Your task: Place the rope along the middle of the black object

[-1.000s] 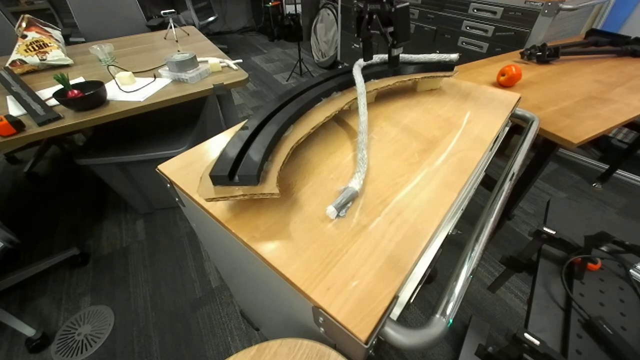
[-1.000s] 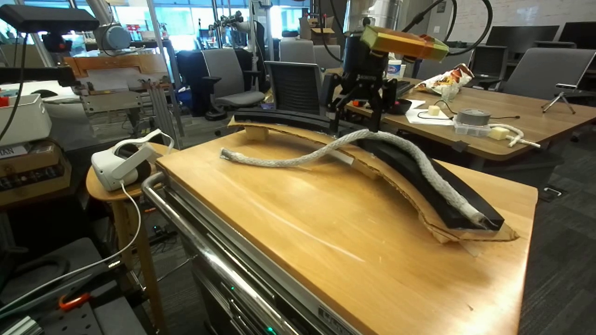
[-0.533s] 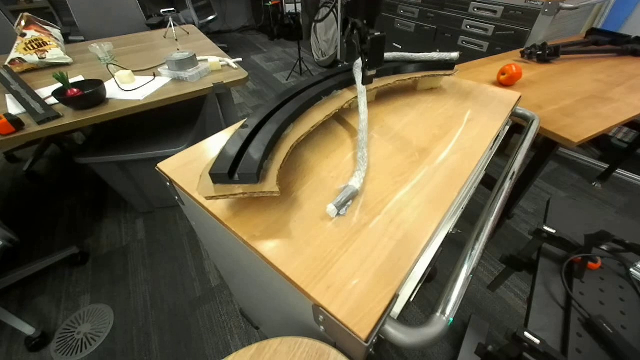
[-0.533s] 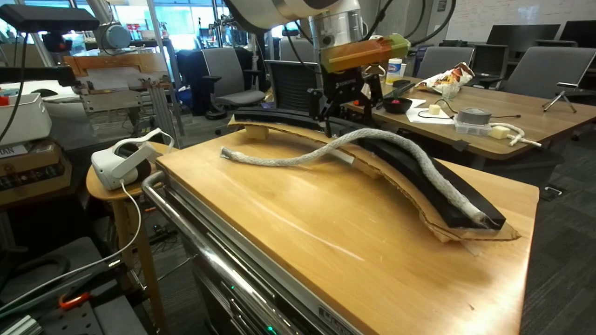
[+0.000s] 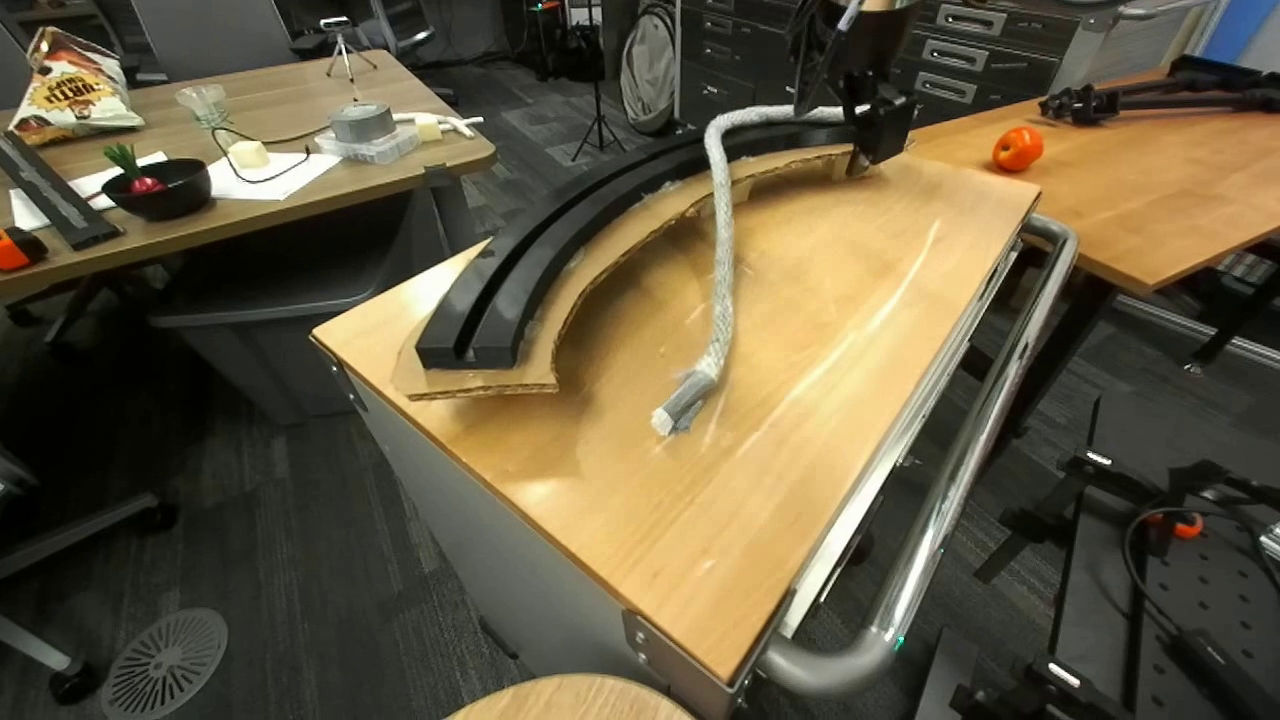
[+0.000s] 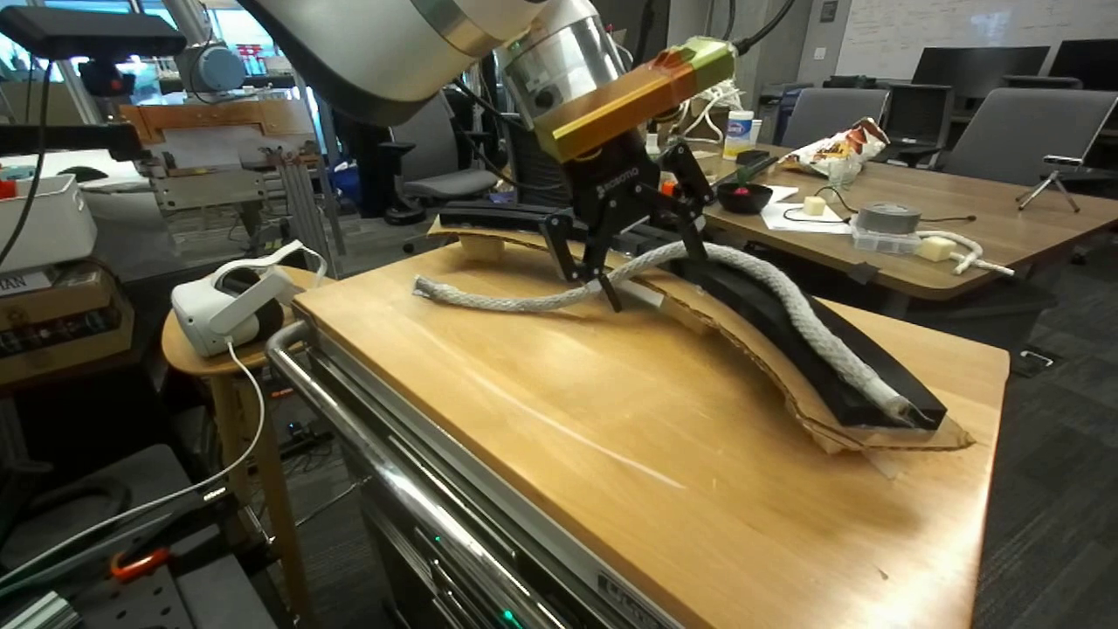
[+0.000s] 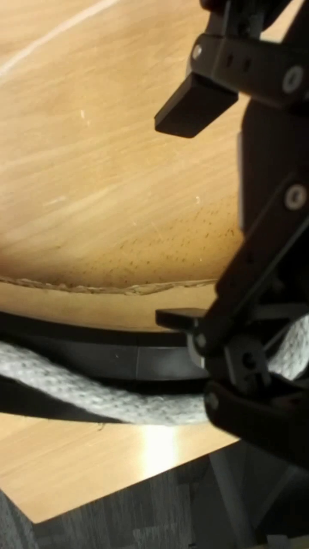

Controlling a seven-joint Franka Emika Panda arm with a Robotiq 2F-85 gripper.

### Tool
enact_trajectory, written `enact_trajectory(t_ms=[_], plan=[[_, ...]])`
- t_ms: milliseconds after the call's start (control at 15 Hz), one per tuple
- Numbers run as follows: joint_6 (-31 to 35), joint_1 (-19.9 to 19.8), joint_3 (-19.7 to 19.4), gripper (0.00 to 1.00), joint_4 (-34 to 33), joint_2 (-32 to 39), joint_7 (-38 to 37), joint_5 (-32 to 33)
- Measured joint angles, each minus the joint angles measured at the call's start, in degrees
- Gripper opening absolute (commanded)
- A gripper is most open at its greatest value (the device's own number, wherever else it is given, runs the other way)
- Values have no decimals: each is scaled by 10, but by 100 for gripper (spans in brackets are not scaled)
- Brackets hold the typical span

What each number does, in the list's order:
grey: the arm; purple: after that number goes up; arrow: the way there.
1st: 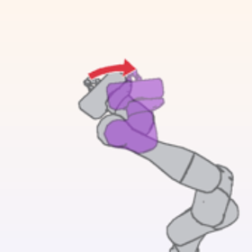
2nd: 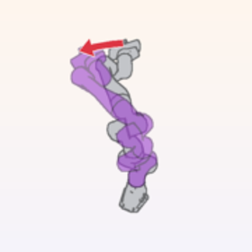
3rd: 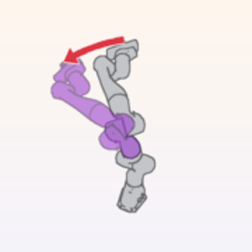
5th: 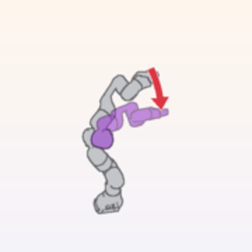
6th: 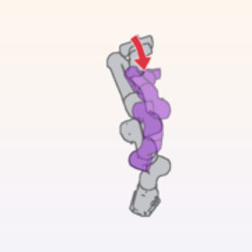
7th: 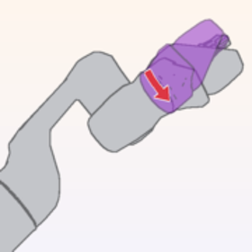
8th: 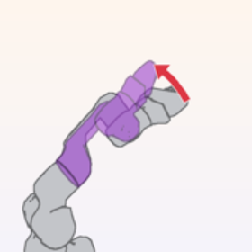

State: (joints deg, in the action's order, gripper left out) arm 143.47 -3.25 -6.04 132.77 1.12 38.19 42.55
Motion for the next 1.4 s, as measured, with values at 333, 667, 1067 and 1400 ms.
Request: enact_trajectory(t_ms=[333,667,1067,1400], plan=[[0,0,7,100,-9,11,-2,0],[11,3,21,100,-9,14,-2,0],[122,12,34,100,32,-72,50,-39],[133,60,18,100,115,-158,220,-219]])
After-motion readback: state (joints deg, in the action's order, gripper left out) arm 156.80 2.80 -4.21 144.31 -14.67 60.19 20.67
